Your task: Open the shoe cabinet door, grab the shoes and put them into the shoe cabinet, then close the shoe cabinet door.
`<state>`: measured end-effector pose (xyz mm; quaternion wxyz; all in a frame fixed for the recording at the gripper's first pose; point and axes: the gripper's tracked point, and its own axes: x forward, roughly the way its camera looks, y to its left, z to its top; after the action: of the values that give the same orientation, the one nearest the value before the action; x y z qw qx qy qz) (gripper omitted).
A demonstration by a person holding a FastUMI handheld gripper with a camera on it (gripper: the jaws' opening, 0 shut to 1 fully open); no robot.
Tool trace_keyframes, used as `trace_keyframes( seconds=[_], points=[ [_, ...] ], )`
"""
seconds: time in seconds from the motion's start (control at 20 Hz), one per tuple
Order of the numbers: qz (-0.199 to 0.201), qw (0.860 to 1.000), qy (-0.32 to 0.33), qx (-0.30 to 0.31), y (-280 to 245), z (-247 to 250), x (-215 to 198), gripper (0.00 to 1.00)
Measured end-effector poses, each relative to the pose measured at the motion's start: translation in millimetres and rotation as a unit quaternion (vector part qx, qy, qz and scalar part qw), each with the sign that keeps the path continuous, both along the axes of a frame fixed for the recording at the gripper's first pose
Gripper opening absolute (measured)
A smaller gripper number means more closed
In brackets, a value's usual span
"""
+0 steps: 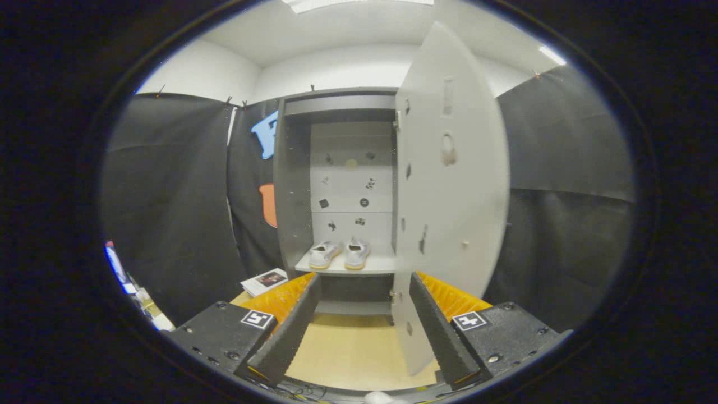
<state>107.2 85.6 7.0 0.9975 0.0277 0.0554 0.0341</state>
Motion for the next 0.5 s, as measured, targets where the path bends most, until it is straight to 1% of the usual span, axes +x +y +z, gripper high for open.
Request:
trace_keyframes(
  seconds=[0.15, 0.25, 0.35, 0.45, 0.5],
  points=[
    [-0.015, 1.0, -0.003, 0.009, -56.8, -2.9, -25.0, 1.0],
    [-0.031, 0.999, -0.003, 0.008, -98.5, -7.7, -31.1, 1.0],
    [-0.04, 0.999, -0.005, 0.011, -134.4, -12.2, -31.5, 1.0],
    [-0.049, 0.999, -0.005, 0.017, -167.0, -17.4, -23.2, 1.0],
    [-0.044, 0.999, -0.006, 0.024, -175.9, -18.4, -16.9, 1.0]
  ],
)
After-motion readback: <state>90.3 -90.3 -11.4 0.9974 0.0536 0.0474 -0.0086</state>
